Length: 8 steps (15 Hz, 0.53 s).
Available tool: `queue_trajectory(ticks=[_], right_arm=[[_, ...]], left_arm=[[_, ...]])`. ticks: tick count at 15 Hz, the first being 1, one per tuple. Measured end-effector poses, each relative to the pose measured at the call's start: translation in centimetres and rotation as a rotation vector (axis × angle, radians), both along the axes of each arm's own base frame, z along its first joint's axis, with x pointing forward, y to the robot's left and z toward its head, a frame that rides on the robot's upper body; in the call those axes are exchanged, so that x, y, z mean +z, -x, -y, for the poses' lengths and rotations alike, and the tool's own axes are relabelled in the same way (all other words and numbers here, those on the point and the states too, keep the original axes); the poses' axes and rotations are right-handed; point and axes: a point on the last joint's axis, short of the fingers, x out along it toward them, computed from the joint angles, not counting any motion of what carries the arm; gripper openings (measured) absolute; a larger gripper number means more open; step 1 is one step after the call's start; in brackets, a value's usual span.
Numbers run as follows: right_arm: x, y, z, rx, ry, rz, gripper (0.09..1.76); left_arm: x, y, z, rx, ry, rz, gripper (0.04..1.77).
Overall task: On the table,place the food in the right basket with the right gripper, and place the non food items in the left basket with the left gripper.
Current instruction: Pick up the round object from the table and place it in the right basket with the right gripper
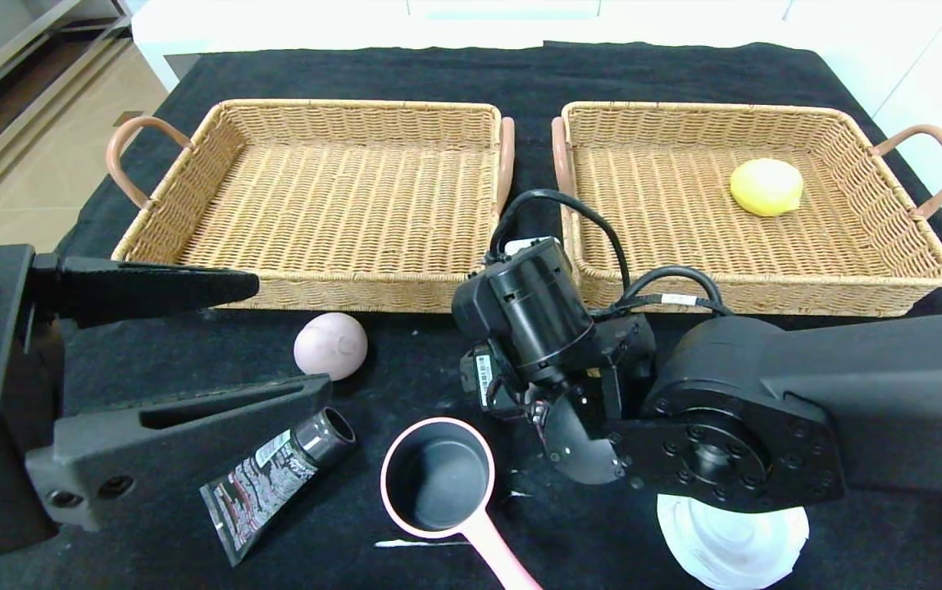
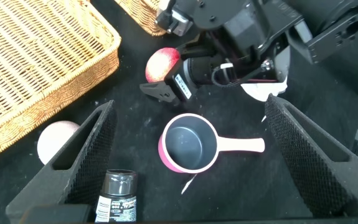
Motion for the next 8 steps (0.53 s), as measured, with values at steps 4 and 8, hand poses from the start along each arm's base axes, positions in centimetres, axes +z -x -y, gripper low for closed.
queue_trajectory(ticks=[4,8], right_arm=[[-0.18,-0.08,-0.10,0.000,0.002,-0.002,1.71],[-0.24,0.02,-0.18,0.002,0.001,-0.003,1.18]], left_arm=[[0.00,0.00,0.00,0.000,0.000,0.000,1.72],[0.00,0.00,0.01,-0.001,0.000,0.000,1.72]])
